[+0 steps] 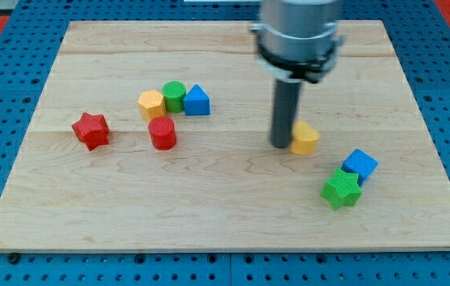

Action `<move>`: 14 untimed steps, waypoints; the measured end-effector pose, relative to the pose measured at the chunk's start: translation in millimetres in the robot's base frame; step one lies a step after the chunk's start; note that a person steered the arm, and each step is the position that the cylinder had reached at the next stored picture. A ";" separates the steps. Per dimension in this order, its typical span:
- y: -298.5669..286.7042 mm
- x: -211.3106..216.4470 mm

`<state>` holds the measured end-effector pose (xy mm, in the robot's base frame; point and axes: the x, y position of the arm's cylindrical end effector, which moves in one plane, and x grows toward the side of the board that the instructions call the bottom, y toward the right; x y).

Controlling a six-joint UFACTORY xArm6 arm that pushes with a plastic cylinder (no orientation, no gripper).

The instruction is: Move the yellow heart into the blue cube

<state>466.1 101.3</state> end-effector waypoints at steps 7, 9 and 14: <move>83.7 10.1; 104.5 -18.2; -28.0 -10.6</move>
<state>455.5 73.4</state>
